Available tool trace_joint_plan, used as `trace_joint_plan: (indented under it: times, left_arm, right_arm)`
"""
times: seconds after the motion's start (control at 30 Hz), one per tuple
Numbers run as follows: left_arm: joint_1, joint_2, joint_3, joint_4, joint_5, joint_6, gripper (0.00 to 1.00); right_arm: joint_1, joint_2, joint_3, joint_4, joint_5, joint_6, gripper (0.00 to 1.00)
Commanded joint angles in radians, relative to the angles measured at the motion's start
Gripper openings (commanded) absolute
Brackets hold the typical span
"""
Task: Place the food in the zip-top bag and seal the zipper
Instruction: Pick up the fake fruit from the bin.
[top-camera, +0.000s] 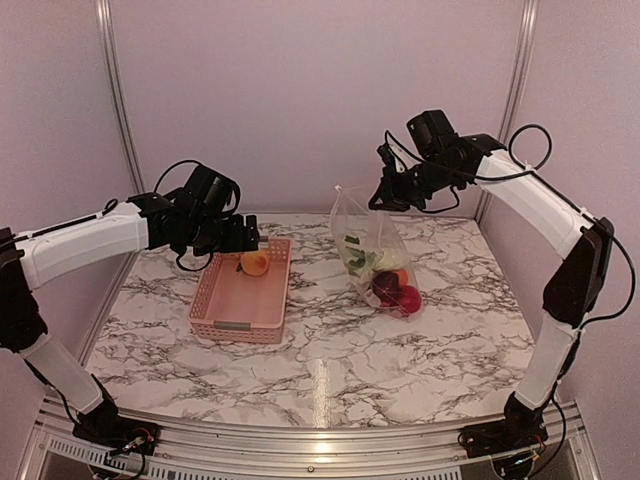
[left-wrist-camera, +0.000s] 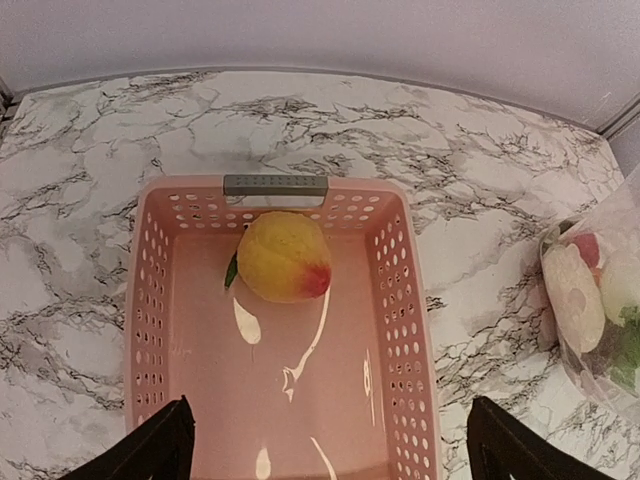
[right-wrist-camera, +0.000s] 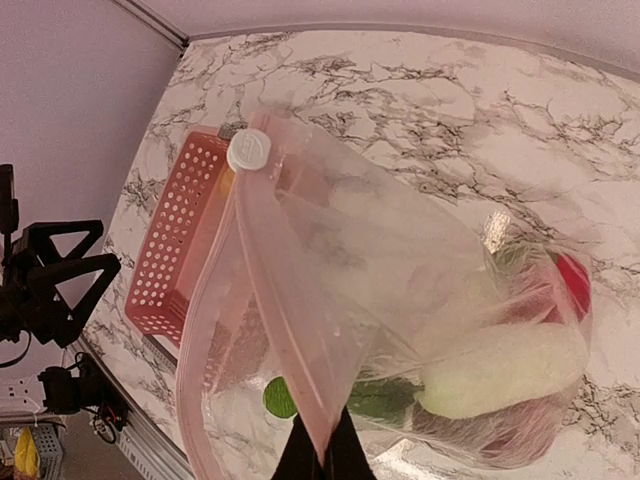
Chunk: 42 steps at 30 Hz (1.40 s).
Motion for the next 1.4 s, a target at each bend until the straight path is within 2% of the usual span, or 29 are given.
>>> trace_joint_plan:
  times: [0.0,0.2,0.67,1.2,1.37]
  left_arm:
    - [0.008,0.048,0.020,0.020,0.063,0.010,0.95]
    - [0.020,0.145,0.076,-0.029,0.147,-0.009,0.90]
    - [0.051,0.293,0.171,-0.091,0.163,-0.020,0.84]
    - [0.106,0.444,0.298,-0.150,0.102,0.019,0.91]
    - [0.127,0.484,0.334,-0.149,0.126,0.045,0.91]
  right_arm:
    - [0.018,0.019,0.049,0.016,-0.021,-0.010,0.00]
    - [0.032,0.012,0.038,0.015,-0.021,-0.011,0.00]
    - [0.048,-0.038,-0.045,0.045,-0.015,0.004,0.00]
    - [0.058,-0.032,-0.052,0.052,-0.022,0.010,0.00]
    - [0.059,-0.032,-0.054,0.052,-0.025,0.010,0.00]
